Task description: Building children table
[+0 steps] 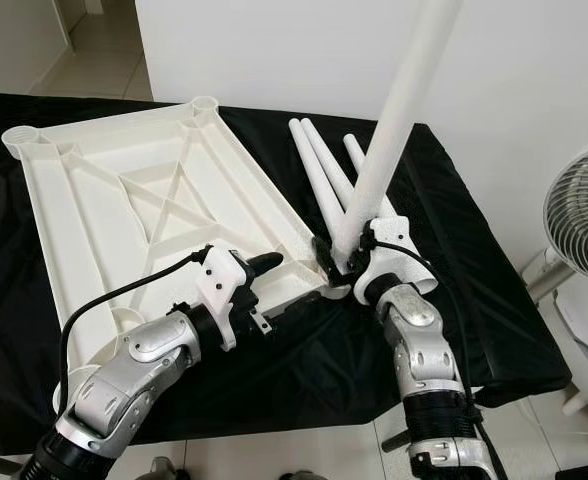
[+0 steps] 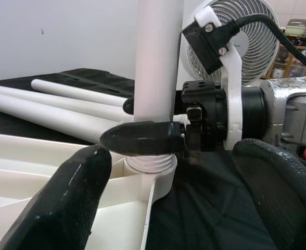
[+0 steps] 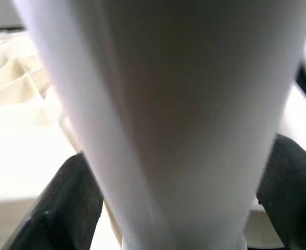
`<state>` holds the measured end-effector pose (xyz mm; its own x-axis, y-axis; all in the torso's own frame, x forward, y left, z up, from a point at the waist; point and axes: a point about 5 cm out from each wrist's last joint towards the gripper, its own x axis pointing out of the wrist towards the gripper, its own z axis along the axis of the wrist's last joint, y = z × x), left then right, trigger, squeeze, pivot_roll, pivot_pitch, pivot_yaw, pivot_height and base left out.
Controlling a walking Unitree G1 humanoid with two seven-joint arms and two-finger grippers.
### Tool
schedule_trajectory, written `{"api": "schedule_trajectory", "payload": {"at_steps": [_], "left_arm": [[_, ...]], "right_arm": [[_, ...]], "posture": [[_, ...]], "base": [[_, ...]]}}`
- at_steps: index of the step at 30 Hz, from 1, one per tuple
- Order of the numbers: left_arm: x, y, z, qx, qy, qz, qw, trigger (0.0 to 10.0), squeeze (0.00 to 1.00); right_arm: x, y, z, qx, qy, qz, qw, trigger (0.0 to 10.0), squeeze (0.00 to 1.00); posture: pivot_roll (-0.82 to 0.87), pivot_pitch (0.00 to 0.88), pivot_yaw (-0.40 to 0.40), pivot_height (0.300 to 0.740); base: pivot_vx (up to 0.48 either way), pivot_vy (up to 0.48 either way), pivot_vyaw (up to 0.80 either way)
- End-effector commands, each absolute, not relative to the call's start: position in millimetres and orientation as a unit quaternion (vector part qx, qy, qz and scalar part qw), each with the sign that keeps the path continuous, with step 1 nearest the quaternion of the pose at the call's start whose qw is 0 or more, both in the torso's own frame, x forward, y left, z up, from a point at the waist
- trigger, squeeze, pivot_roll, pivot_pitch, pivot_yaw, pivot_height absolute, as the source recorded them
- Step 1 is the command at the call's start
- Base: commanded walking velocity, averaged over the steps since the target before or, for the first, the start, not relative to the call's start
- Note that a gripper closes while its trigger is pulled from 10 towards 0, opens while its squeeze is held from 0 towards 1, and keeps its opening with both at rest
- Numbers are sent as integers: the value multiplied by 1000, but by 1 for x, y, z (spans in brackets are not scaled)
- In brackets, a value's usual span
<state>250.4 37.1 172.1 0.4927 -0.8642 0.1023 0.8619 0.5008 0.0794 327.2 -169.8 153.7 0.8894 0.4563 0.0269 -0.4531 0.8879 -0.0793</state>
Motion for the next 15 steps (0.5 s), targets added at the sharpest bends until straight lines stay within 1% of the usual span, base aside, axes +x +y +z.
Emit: {"api": "schedule_trajectory", "payload": {"at_steps": [1,2,3,4,6,10,15], "left_arm": [[247,34,172,9,-63,-519,852,10000,0],[247,34,172,9,-63,-519,852,10000,0],[247,35,173,9,-63,-518,853,10000,0],[247,35,173,9,-63,-518,853,10000,0],[248,35,173,9,-62,-517,854,10000,0],[247,36,173,9,-62,-515,855,10000,0],[247,36,173,8,-62,-515,855,10000,0]], "right_arm": [[330,-172,151,-45,-13,261,964,4549,0],[330,-172,151,-45,-13,261,964,4549,0],[331,-173,150,-51,-11,270,961,2980,0],[331,-173,150,-51,-11,270,961,2980,0],[332,-175,148,-55,-7,287,956,0,0],[332,-177,147,-51,-8,304,951,0,0],[331,-176,146,-44,-11,296,954,0,0]], "posture": [[17,87,-71,740],[17,87,-71,740],[20,92,-70,740],[20,92,-70,740],[21,95,-69,740],[24,99,-69,740],[23,101,-69,740]], "base": [[0,0,0],[0,0,0],[0,0,0],[0,0,0],[0,0,0],[0,0,0],[0,0,0]]}}
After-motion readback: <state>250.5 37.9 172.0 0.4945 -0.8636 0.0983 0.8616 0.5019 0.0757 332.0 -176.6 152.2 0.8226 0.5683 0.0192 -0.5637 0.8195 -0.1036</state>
